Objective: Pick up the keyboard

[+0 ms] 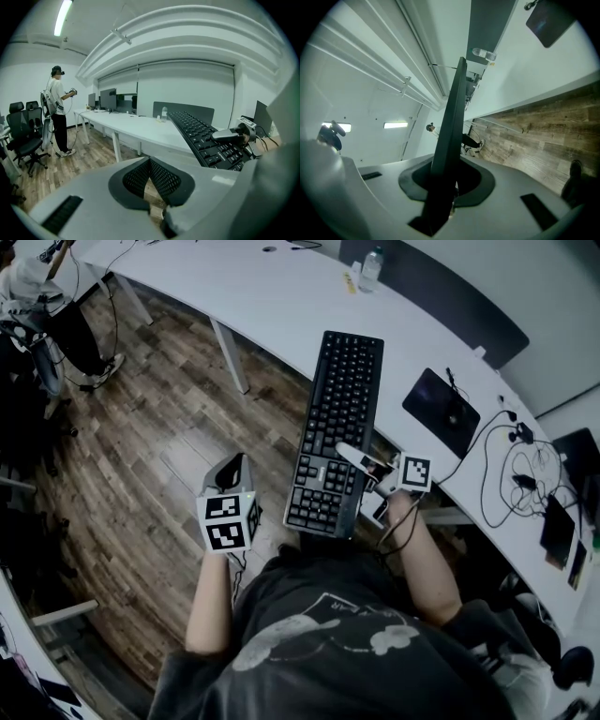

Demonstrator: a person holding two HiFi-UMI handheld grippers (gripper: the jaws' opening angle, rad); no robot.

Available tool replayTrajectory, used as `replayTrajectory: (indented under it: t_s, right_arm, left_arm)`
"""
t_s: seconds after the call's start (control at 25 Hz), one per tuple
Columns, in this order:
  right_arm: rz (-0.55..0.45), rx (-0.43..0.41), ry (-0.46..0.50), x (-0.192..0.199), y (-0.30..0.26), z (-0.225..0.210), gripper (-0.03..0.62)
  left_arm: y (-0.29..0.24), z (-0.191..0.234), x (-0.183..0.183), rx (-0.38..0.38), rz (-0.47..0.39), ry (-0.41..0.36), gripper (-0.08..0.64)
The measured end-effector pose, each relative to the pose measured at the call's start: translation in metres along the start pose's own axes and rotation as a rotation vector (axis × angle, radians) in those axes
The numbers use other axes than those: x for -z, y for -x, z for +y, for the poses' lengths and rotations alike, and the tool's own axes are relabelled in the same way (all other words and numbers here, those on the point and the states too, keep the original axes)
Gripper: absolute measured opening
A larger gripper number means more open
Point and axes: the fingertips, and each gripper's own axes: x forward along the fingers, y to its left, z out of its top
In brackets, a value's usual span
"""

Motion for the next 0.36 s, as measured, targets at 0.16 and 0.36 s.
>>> replayTrajectory:
  t_s: [0.16,0.36]
  right_arm:
    - [-0.007,-0.009,-0.022,0.0008,0.0012,0.0014,0.078]
    - [-0.01,-0.015,-0.034,0.0002,0.0018,-0.0014,0.078]
  left_arm:
    - [-0.0003,-0.0019,-0.0028,0.007,0.006,-0.005,0.002]
    - [-0.0011,-0.0042,-0.0021,0.008,0.014,-0.009,0.002]
